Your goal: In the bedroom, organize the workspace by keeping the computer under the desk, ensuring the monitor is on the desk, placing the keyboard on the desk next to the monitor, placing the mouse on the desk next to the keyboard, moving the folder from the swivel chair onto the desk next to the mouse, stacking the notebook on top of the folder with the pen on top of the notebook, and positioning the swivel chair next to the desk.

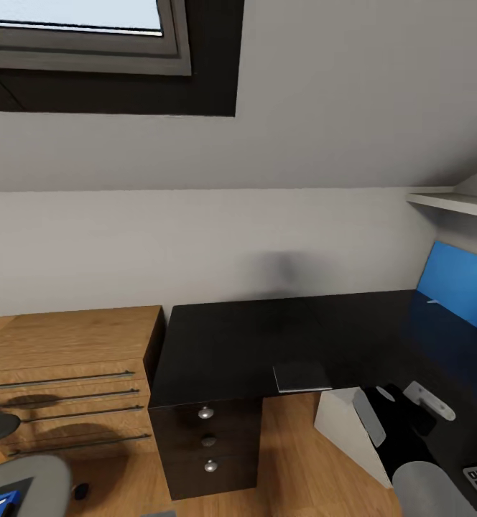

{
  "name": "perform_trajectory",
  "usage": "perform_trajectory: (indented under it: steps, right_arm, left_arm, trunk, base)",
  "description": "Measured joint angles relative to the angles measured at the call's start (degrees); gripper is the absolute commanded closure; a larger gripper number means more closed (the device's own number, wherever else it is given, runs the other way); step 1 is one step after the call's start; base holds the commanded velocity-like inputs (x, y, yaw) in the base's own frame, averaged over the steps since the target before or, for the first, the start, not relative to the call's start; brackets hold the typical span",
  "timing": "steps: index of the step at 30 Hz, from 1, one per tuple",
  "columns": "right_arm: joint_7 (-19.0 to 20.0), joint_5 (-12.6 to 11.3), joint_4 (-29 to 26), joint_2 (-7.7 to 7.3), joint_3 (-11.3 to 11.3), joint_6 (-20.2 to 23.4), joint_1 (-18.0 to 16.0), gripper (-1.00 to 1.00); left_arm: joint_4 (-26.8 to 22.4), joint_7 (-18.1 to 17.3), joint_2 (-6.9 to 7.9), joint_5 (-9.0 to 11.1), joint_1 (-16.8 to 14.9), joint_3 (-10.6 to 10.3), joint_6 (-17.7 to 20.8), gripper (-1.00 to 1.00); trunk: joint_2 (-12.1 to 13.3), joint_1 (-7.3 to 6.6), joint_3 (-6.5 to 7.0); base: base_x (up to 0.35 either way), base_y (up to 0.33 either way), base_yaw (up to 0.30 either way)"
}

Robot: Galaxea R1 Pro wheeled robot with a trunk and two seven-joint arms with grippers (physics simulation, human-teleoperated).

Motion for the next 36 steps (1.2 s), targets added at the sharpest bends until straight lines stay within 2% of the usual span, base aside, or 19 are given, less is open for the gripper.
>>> perform_trajectory:
  steps: [1, 4, 7, 13, 14, 15, 18, 28, 36]
  right_arm:
    - [-0.03, 0.01, 0.76, -0.27, 0.00, -0.19, -0.47, 1.00]
    - [-0.15, 0.10, 6.35, -2.41, -0.01, -1.88, -3.39, 1.00]
    - [-0.14, 0.18, 10.06, -3.64, 0.00, -2.83, -5.79, 1.00]
    - [1.66, 0.16, 12.85, -5.62, 0.22, -3.33, -9.94, 1.00]
    - [2.26, 0.13, 12.93, -5.70, 0.20, -3.41, -10.08, 1.00]
    - [8.87, 0.05, 16.18, -5.71, 0.05, -7.41, -10.49, 1.00]
    - [11.20, 0.06, 21.08, -5.62, -0.06, -10.29, -10.58, 1.00]
    - [10.35, -0.16, 21.59, -5.50, -0.15, -10.73, -10.60, 1.00]
    - [10.56, -0.34, 21.81, -5.48, -0.12, -10.75, -10.60, 1.00]
  left_arm:
    - [0.10, 0.00, -0.01, 0.00, 0.00, -0.03, 0.00, -1.00]
    - [0.38, -0.01, -0.10, -0.05, 0.00, -0.19, -0.08, -1.00]
    - [0.44, 0.04, -0.17, -0.07, -0.01, -0.44, -0.10, -1.00]
    - [0.34, 0.20, -0.60, -0.11, 0.01, -0.59, -0.10, -1.00]
    - [0.34, 0.19, -0.62, -0.12, 0.01, -0.59, -0.10, -1.00]
    - [0.38, 0.03, -0.82, -0.09, 0.01, -0.58, -0.12, -1.00]
    - [0.40, 0.03, -0.94, -0.08, 0.01, -0.60, -0.08, -1.00]
    - [0.40, -0.02, -0.96, -0.03, 0.01, -0.61, -0.06, -1.00]
    - [0.41, -0.02, -0.91, 0.02, 0.01, -0.59, 0.02, -1.00]
  trunk:
    - [0.00, 0.00, 0.00]
    - [0.00, 0.00, 0.00]
    - [0.00, 0.00, 0.00]
    - [0.00, 0.00, 0.00]
    - [0.00, 0.00, 0.00]
    - [0.00, 0.00, -0.01]
    - [0.00, 0.00, -0.01]
    - [-0.01, 0.00, 0.00]
    - [0.00, 0.00, 0.00]
  base:
    - [0.000, 0.000, 0.000]
    - [0.000, 0.000, 0.000]
    - [0.000, 0.000, 0.000]
    - [0.000, 0.000, 0.000]
    - [0.000, 0.000, 0.000]
    - [0.000, 0.000, 0.000]
    - [0.000, 0.000, 0.000]
    - [0.000, 0.000, -0.003]
    - [0.000, 0.000, -0.232]
